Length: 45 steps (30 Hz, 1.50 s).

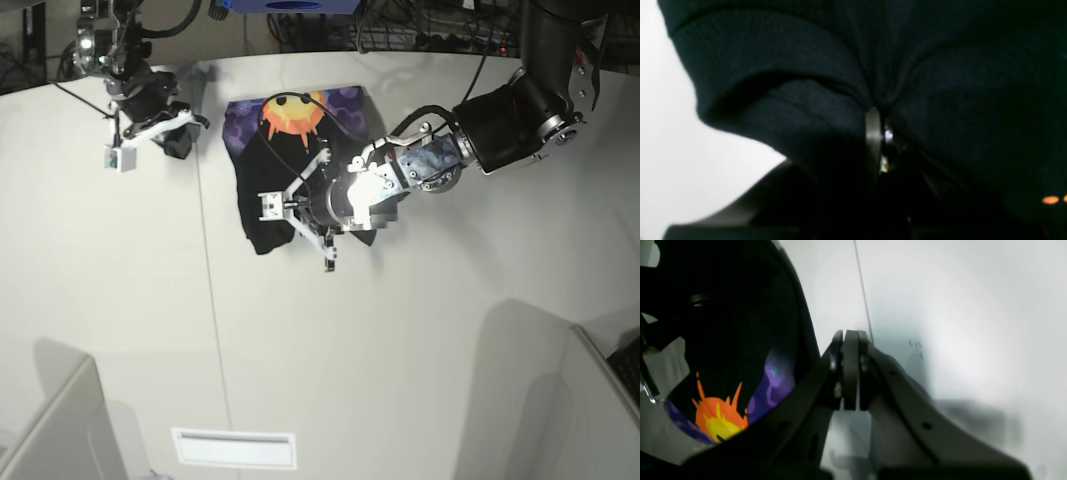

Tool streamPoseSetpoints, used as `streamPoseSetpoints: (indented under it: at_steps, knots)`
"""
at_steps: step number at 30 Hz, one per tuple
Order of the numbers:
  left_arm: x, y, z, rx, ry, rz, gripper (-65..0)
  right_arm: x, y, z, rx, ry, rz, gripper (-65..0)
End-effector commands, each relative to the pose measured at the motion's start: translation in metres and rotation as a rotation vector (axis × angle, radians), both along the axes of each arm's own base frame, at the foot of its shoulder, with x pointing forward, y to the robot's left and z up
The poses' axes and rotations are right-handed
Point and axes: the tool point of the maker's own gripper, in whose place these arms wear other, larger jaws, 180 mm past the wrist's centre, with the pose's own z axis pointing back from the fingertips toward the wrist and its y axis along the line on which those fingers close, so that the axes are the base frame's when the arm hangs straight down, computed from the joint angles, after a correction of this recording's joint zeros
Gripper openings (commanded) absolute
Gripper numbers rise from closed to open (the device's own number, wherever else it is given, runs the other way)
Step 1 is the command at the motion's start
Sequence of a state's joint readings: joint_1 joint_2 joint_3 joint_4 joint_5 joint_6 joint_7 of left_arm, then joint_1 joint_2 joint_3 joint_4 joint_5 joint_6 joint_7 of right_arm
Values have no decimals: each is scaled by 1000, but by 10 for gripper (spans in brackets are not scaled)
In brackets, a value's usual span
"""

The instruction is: Fold the T-shirt properly

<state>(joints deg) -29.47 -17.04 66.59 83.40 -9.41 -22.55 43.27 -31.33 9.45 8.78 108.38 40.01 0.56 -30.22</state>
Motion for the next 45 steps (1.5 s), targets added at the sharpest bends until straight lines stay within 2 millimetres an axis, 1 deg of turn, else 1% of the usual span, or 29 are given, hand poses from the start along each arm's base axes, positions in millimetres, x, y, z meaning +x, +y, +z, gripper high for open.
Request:
streamPoseSetpoints:
  at_steps: [1,3,5,7,10,24,29,32,34,36,38,40,42,45]
  knots:
    - [5,-6,5,3,-35,-17,-650,5,-1,7,-3,-30,5,-650]
    - [7,-12,7,18,-75,-39,-650,3,-1,5,-3,-21,3,-650]
    - [5,-17,8,13,-76,-48,-650,-3,-3,-6,-1,11,-2,-650]
    - [5,-18,8,10,-76,-43,-650,-11,-4,-15,1,44,-7,-650]
    - [4,-18,8,9,-75,-44,-650,-18,4,-21,24,61,-16,-650]
    - [9,-18,13,9,-88,-42,-650,-18,7,-21,33,62,-16,-650]
    - [11,-18,14,10,-93,-42,-459,-17,7,-21,33,61,-16,-650]
    - [15,-18,16,14,-106,-42,-308,-16,7,-20,33,58,-16,-650]
    - [21,-19,23,9,-118,-43,-191,-16,7,-20,33,58,-16,-650]
    - [28,-19,28,8,-136,-42,-104,-16,7,-20,33,56,-16,-650]
    - [32,-23,40,-9,-161,-53,-56,-16,7,-20,33,56,-16,-650]
    - [33,-28,50,-32,-181,-67,-48,-16,7,-20,33,56,-16,-650]
    - [44,-30,72,-72,-219,-40,-48,-16,6,-20,31,58,-16,-650]
    - [67,-21,105,-112,-274,47,-48,-16,6,-20,30,56,-18,-650]
